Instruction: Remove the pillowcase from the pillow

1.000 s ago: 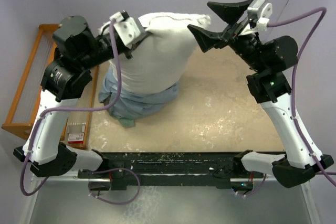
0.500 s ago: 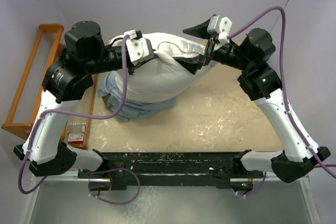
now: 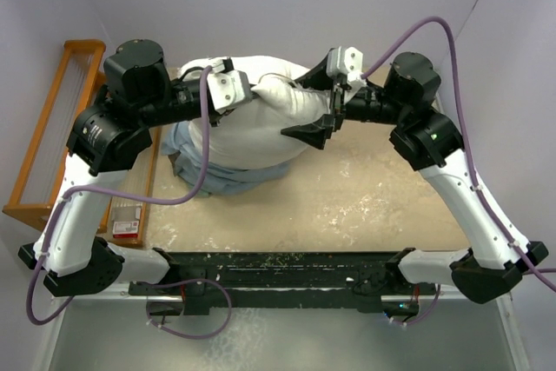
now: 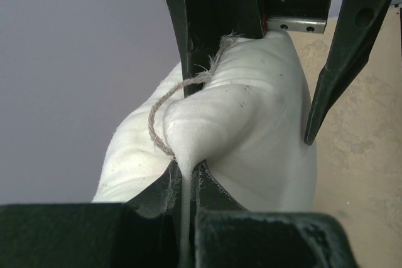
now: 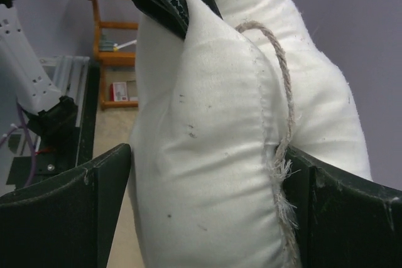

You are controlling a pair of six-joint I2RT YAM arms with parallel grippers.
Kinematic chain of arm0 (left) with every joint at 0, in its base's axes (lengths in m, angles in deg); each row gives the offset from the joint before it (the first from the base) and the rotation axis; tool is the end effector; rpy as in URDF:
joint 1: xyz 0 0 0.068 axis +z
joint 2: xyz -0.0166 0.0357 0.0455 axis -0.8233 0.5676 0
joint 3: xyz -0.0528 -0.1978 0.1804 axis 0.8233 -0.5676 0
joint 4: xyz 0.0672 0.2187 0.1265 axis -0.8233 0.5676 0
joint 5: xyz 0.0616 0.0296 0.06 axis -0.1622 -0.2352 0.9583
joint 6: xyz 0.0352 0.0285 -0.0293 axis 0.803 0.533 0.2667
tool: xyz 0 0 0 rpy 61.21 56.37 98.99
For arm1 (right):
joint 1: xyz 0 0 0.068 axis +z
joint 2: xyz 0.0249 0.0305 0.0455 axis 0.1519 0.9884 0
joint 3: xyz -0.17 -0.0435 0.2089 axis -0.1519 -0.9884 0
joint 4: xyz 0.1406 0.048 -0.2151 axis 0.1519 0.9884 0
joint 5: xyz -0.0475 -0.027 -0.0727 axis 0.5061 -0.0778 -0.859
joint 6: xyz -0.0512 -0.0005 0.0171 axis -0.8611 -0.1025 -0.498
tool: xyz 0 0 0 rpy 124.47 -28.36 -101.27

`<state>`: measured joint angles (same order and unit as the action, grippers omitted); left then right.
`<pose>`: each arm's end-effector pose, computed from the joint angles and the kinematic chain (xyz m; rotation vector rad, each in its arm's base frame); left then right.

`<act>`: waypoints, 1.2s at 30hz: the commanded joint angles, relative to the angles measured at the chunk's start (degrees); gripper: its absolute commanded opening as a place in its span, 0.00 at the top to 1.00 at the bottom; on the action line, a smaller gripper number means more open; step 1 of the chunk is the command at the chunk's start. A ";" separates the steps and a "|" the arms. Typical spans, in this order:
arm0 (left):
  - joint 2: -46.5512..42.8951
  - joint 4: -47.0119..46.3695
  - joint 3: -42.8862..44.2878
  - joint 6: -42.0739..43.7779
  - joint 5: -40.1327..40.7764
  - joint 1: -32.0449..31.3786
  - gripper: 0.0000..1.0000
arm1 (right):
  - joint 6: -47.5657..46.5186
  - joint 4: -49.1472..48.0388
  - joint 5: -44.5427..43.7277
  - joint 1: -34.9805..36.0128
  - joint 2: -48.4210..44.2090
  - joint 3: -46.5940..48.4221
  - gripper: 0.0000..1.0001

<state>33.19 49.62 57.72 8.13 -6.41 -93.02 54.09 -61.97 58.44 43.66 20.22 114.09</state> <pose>0.1546 -0.1398 0.5602 1.2580 1.1810 -0.4793 0.1864 0.1609 0.5226 -1.1521 1.0482 0.9064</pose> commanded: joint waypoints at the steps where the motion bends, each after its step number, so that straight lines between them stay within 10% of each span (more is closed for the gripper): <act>1: -0.05 -3.47 0.42 0.60 1.81 -0.13 1.00 | -5.38 5.69 -17.57 5.09 2.93 2.46 0.01; 8: 0.43 -3.28 2.03 -1.48 1.51 -0.32 1.00 | -10.99 1.63 -31.24 10.53 5.81 0.26 0.17; 9: 0.50 -3.67 2.12 -1.95 1.66 -0.36 1.00 | -10.87 0.70 -33.81 10.68 6.41 0.35 0.27; 12: 1.18 -3.10 4.02 -3.69 2.77 -0.35 0.89 | -3.49 -4.04 -44.76 8.79 7.26 1.27 1.00; 16: 4.59 10.61 11.06 -0.52 4.94 -0.28 0.59 | 7.25 -13.66 -37.69 -2.23 4.03 -1.00 1.00; 22: 2.90 17.04 6.53 2.62 7.66 4.36 0.42 | 13.51 -22.50 -22.43 -11.65 -1.77 -7.23 1.00; 31: 1.16 13.39 -16.04 15.45 3.32 25.44 0.43 | 20.06 -28.72 -5.86 -18.73 -4.89 -13.21 1.00; 36: 7.88 17.88 -14.52 22.10 -3.63 37.57 0.44 | 17.27 -26.99 -6.25 -19.00 -6.17 -14.86 1.00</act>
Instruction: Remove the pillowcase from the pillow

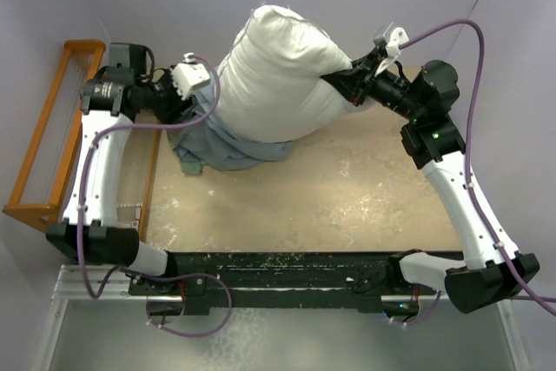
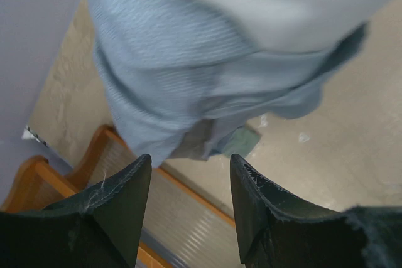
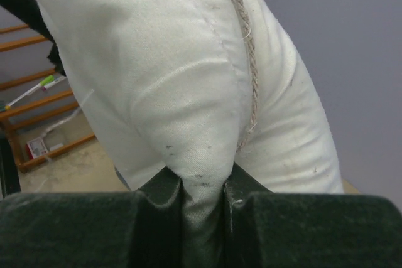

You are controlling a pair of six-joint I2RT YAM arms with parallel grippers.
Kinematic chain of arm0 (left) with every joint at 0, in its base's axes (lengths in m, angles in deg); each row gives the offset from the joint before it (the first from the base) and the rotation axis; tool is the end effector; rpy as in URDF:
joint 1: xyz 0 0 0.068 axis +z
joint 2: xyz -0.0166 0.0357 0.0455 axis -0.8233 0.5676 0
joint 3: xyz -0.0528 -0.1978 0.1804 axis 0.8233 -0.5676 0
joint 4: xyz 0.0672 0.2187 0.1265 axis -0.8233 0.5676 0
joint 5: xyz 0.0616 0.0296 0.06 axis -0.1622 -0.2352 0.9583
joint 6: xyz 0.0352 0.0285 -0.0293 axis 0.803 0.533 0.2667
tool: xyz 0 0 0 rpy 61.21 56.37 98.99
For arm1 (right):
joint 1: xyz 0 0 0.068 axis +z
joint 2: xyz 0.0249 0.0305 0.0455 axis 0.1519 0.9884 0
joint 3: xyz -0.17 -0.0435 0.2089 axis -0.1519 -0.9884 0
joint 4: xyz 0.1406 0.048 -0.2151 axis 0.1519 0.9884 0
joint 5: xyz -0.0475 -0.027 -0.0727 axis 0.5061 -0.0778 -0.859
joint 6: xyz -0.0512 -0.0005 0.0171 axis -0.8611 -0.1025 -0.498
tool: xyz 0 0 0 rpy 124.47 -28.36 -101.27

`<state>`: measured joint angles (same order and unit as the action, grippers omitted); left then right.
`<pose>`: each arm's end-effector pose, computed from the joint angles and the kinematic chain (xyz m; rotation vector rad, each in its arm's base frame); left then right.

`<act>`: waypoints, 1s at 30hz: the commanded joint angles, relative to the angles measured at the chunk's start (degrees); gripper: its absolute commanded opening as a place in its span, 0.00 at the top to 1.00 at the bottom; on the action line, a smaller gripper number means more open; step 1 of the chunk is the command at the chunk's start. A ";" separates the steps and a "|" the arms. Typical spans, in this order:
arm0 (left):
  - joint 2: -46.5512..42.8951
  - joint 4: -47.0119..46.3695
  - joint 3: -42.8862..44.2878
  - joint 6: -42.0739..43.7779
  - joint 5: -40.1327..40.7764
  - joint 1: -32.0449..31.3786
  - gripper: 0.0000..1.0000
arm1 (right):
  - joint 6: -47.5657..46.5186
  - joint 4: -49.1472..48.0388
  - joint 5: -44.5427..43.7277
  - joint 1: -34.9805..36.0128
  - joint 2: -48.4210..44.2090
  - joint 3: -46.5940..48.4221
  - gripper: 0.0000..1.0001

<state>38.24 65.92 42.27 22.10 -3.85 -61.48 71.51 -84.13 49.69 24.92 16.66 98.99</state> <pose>0.2607 -0.0428 0.4405 1.1834 1.9441 -0.1491 0.2382 0.0911 0.4921 -0.6552 1.1998 0.7394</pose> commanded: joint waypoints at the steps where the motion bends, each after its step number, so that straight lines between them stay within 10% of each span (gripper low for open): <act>1: 3.24 1.72 0.53 9.67 -6.40 6.59 0.44 | -0.25 -4.66 2.87 -0.35 -2.55 0.46 1.00; 10: 0.19 0.33 -8.98 11.98 -11.66 6.37 0.28 | 0.24 -3.26 0.00 -0.45 -1.56 2.31 1.00; 12: -0.92 -3.12 -12.23 10.36 -11.53 6.32 0.01 | -0.43 -2.60 -1.89 -0.45 -1.49 2.46 1.00; 18: -0.82 -12.56 -16.73 6.86 -9.28 6.33 0.03 | -0.71 -2.08 -2.67 -0.54 -1.83 2.24 1.00; 23: 0.50 -19.00 -18.43 4.39 -8.23 6.33 0.24 | -0.70 -1.81 -3.42 -0.54 -2.30 1.38 1.00; 27: 0.77 -20.99 -20.12 4.73 -7.06 6.33 0.76 | 0.36 -1.27 -6.57 -0.92 -2.20 1.42 1.00; 30: -0.18 -23.16 -22.63 4.85 -4.90 6.42 0.93 | 1.95 0.12 -9.10 -1.93 -1.13 2.91 1.00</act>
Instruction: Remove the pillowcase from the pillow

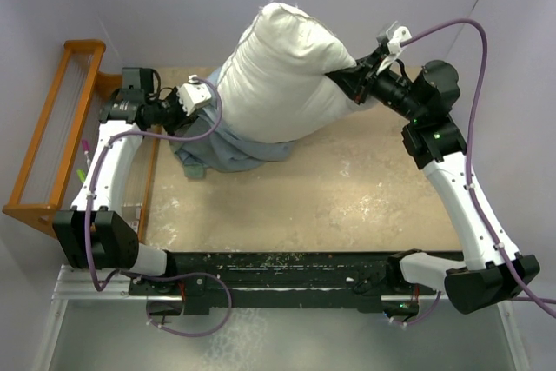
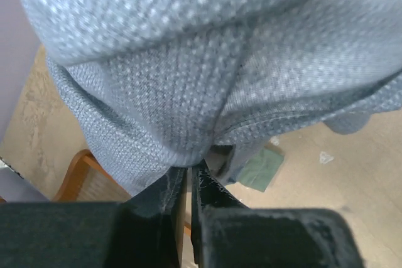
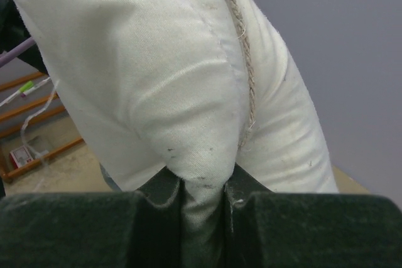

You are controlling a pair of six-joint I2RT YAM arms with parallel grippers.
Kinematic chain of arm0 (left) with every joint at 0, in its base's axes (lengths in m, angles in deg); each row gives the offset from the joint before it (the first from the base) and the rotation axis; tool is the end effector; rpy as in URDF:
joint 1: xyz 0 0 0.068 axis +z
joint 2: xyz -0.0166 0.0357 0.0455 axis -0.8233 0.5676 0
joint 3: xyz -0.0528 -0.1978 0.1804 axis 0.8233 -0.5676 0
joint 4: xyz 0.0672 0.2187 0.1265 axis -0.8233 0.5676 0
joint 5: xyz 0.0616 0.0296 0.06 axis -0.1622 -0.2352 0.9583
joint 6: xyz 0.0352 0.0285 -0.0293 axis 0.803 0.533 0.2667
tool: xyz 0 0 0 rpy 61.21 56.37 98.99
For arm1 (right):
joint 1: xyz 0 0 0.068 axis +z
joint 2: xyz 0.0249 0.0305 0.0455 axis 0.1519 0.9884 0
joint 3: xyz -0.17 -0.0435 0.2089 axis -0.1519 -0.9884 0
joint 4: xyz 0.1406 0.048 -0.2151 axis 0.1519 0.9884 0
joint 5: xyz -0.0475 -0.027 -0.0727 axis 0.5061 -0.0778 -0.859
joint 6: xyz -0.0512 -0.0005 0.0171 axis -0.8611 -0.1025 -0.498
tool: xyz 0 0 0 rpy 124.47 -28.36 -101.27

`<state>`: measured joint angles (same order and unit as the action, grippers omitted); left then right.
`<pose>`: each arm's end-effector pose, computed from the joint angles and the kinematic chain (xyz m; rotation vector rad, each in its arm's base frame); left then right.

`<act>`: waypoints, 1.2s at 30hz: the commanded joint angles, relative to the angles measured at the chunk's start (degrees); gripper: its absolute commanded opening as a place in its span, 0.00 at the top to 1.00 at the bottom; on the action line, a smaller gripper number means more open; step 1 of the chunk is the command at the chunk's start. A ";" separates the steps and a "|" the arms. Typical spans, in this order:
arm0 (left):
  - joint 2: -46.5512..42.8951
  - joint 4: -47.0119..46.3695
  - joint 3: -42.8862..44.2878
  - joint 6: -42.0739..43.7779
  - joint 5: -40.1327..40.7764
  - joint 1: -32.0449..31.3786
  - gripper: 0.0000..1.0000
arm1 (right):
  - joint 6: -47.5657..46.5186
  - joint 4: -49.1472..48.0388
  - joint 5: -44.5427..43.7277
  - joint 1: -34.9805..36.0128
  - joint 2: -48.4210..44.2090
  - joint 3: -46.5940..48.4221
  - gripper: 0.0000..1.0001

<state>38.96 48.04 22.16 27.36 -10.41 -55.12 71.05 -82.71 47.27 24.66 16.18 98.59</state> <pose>0.2986 -0.0170 0.3552 1.1927 1.9293 -0.1949 0.2383 0.0886 0.4896 -0.6188 1.2290 0.7081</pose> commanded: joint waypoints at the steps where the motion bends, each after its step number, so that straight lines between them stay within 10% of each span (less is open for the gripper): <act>1: -1.20 -5.98 -3.46 -0.33 2.29 0.03 0.95 | 3.11 -1.75 -7.14 -2.06 -0.58 3.46 1.00; 19: -0.79 -21.24 -15.46 -4.55 18.27 1.78 1.00 | 43.37 -32.28 -9.91 -26.34 -2.92 -2.63 1.00; 23: -3.82 -12.00 -12.50 -4.05 8.85 1.99 0.35 | 43.30 -33.94 -7.28 -26.38 -1.17 -1.93 1.00; 36: -2.44 -8.65 -13.16 -6.40 2.19 -0.73 0.10 | 43.54 -40.25 1.09 -24.18 -2.00 -8.05 1.00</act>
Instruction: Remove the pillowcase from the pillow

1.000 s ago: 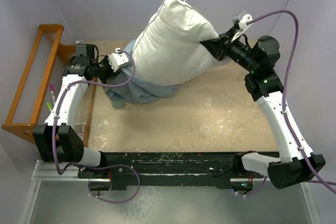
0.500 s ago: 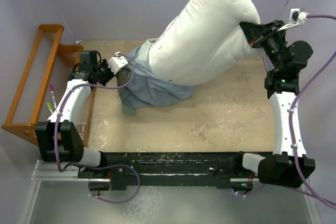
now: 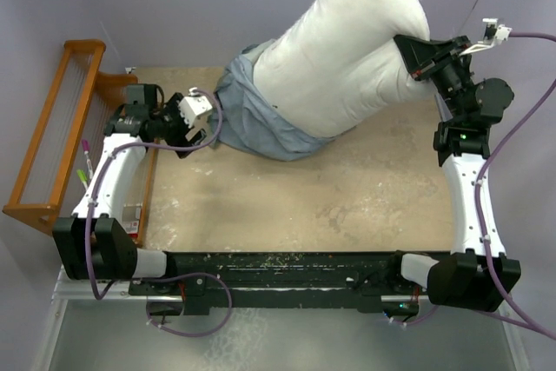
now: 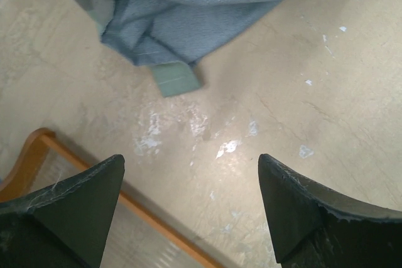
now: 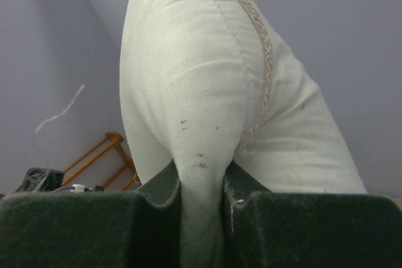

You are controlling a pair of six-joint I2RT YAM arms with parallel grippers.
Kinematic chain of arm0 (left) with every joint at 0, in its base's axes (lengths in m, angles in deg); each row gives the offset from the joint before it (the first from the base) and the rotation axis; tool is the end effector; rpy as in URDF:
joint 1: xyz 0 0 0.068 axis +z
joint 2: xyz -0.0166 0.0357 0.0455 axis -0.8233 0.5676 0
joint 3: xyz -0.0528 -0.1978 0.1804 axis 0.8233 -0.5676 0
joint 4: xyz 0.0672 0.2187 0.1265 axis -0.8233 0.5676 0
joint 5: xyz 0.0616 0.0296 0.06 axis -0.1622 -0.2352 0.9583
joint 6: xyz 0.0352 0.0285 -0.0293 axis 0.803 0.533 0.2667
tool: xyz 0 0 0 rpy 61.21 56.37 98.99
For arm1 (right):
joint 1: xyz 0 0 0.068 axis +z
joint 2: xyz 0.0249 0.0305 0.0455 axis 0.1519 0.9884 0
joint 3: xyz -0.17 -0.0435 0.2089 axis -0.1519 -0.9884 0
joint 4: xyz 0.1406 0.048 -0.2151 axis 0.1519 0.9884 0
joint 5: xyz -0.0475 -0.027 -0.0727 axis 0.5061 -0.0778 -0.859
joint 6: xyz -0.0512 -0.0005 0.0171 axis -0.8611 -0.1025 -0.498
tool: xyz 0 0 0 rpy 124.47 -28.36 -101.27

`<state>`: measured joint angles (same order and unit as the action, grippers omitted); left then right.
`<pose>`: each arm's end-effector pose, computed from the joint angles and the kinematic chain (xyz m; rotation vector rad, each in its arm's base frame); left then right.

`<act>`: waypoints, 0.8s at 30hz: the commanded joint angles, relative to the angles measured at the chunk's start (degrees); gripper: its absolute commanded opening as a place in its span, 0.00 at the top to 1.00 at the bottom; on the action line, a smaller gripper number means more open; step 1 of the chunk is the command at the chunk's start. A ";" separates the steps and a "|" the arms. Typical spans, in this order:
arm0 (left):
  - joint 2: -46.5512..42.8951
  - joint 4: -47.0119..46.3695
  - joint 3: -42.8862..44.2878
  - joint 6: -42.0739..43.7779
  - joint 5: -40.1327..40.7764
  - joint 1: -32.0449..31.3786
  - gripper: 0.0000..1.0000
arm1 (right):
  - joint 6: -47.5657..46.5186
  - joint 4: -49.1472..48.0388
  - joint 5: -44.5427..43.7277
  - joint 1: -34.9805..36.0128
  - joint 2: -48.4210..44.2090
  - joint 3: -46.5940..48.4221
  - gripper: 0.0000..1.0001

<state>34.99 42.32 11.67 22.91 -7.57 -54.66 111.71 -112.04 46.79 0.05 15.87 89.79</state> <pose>0.2852 -0.0133 0.3222 1.1017 2.0223 -0.1869 0.2483 -0.0181 0.4876 -0.0570 1.0847 0.8748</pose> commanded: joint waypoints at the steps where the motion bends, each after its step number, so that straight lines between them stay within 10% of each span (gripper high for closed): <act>1: 2.72 -4.50 -2.52 -3.11 -0.47 -1.19 0.10 | 3.13 -11.51 2.03 0.43 -1.80 0.51 1.00; 24: 39.88 -12.84 22.60 -21.78 0.90 -1.02 0.03 | 9.71 -22.63 7.04 -0.32 -0.91 -3.29 1.00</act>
<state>71.16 30.65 29.89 4.13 -7.05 -55.23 117.21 -126.27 56.47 0.05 15.94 85.61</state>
